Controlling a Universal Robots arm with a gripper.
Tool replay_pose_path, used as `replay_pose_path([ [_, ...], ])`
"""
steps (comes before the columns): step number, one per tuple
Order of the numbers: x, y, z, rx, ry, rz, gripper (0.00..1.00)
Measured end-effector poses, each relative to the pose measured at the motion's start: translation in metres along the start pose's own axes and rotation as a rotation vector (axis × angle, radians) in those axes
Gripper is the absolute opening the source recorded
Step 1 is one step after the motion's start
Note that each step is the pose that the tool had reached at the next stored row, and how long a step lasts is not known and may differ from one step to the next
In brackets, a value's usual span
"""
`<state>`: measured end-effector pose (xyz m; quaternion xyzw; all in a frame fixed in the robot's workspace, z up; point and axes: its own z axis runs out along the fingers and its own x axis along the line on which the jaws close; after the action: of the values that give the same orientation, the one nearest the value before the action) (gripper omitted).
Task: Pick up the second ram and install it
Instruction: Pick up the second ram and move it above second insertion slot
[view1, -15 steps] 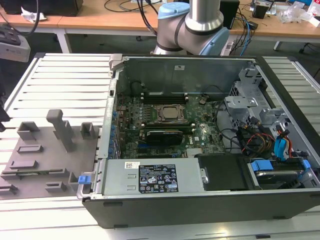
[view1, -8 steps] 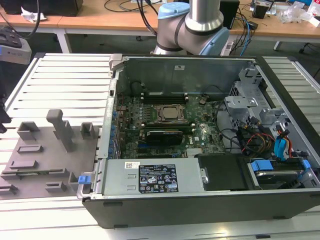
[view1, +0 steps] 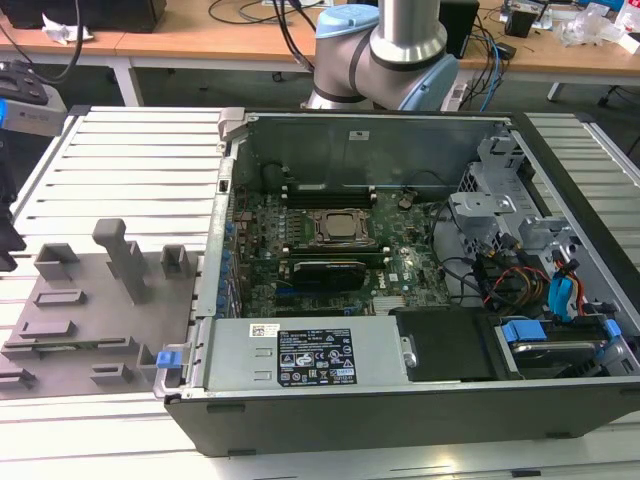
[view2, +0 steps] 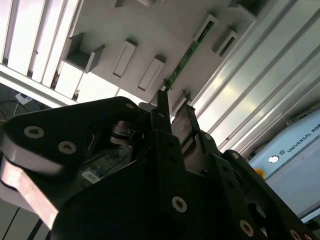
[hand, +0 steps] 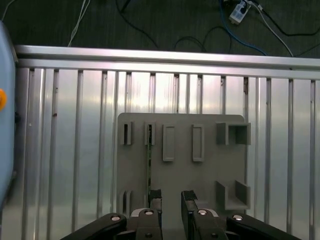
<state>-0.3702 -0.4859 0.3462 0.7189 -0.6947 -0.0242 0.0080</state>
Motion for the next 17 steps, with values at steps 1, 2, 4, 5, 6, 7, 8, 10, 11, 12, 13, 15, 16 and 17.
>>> replay_pose_path([
  [1,0.0000,0.0000,0.0005,0.0001,0.0000,0.000,0.30],
  [2,0.0000,-0.0001,0.0010,0.0000,0.0000,0.000,0.30],
  [4,0.0001,-0.0001,0.0025,0.0000,0.0001,-0.001,0.30],
  [5,0.0002,-0.0001,0.0033,0.0000,0.0001,-0.001,0.30],
  [6,0.0002,-0.0002,0.0044,-0.0001,0.0001,-0.002,0.30],
  [7,0.0003,-0.0002,0.0051,0.0000,0.0001,-0.002,0.30],
  [8,0.0003,-0.0003,0.0056,-0.0001,0.0001,-0.002,0.30],
  [10,0.0003,-0.0003,0.0066,-0.0001,0.0001,-0.003,0.30],
  [11,0.0004,-0.0003,0.0070,0.0000,0.0001,-0.003,0.30],
  [12,0.0004,-0.0004,0.0078,0.0000,0.0001,-0.003,0.30],
  [13,0.0005,-0.0004,0.0083,-0.0001,0.0002,-0.003,0.30],
  [15,0.0005,-0.0005,0.0096,0.0000,0.0002,-0.004,0.30],
  [16,0.0006,-0.0005,0.0103,-0.0001,0.0002,-0.004,0.30],
  [17,0.0007,-0.0005,0.0113,-0.0001,0.0002,-0.004,0.30],
])
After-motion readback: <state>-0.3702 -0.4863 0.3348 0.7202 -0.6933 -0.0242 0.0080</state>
